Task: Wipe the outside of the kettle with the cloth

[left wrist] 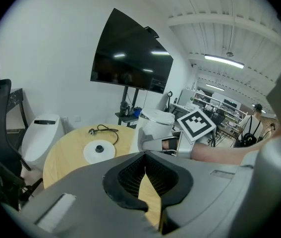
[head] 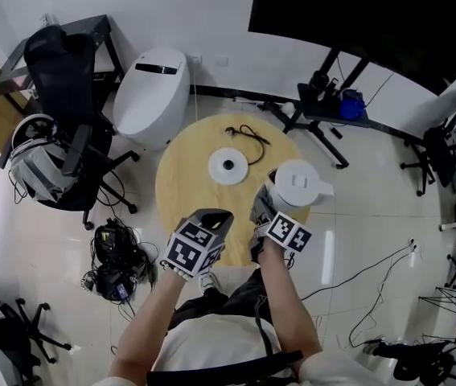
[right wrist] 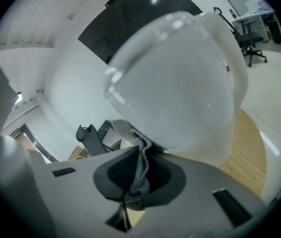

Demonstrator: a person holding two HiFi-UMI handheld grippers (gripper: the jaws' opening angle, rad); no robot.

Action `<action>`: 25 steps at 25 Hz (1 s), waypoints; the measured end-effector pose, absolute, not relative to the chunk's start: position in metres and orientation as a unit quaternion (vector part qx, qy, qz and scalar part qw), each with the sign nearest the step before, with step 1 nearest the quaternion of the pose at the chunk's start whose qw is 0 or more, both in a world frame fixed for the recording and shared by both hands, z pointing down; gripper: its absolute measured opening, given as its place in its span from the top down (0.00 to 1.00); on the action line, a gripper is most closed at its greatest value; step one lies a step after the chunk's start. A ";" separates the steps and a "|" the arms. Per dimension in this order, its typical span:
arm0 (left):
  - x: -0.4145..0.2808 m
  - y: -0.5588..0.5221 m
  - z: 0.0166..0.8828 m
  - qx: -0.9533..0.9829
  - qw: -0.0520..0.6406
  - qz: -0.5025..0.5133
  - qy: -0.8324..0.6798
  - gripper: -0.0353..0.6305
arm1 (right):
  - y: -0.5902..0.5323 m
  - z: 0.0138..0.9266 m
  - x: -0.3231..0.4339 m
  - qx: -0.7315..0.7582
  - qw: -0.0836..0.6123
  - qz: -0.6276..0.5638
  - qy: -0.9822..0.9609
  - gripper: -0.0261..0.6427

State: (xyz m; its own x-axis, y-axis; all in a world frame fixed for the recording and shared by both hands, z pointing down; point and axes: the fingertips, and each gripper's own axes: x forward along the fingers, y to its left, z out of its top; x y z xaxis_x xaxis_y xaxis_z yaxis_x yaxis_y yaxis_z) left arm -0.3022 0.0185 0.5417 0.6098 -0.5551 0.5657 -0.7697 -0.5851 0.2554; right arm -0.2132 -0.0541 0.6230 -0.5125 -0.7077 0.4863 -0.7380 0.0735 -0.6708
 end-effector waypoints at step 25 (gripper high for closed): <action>-0.317 0.004 0.562 0.805 0.294 0.211 -0.471 0.94 | -0.029 0.581 -0.235 0.438 0.086 0.400 -0.801 0.91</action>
